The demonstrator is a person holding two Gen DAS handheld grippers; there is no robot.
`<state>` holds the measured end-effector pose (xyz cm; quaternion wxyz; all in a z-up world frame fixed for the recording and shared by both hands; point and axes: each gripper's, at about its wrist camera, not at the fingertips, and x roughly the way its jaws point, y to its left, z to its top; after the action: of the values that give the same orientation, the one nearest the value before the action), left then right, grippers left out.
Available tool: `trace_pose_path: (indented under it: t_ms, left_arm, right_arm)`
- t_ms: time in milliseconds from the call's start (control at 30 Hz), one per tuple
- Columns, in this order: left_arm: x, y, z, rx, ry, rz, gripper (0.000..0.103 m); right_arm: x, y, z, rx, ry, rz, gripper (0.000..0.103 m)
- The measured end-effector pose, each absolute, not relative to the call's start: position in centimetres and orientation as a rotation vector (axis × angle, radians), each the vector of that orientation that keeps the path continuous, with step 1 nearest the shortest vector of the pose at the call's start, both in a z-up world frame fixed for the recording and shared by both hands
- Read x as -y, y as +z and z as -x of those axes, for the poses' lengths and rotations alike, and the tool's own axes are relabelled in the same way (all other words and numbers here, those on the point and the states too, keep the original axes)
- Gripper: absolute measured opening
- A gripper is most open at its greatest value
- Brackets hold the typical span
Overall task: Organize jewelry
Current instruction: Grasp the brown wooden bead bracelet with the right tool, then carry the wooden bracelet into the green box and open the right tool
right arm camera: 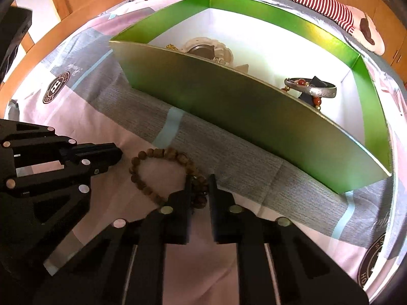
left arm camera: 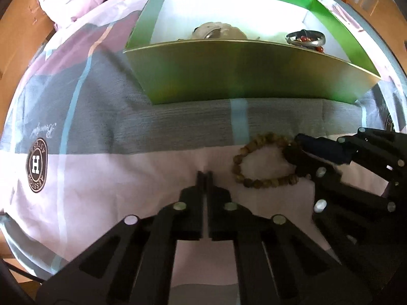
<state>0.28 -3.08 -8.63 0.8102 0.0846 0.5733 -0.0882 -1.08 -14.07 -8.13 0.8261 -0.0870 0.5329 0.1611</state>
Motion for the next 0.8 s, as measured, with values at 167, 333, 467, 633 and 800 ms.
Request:
trace_pose_path:
  t_ms: [167,333,467,633,800]
  left_arm:
    - [3.1,-8.0,-0.3,-1.221,-0.190,-0.166,0.001]
    - [1.4,-4.9,0.2,-1.171,-0.231,-0.081,0.000]
    - [0.7,-2.4,0.2,-1.120,-0.258,-0.023,0.000]
    - [0.5,-1.3,-0.7,-1.095,-0.290,0.016,0.000]
    - [2.3,-3.4,-0.9,-1.146,-0.321,-0.013,0.008]
  right_arm:
    - [14.4,-7.1,1.1,-1.108,0.342,0.170,0.012]
    - [15.5,-4.1,1.3,-1.042,0.356,0.106,0.012]
    - [16.2,-1.5,1.8,-0.977,0.373,0.071,0.012]
    - [16.9,-1.2,1.7,-0.976,0.377,0.045,0.013]
    - [17.1,-3.0,1.2,-1.049,0.335,0.032,0.013]
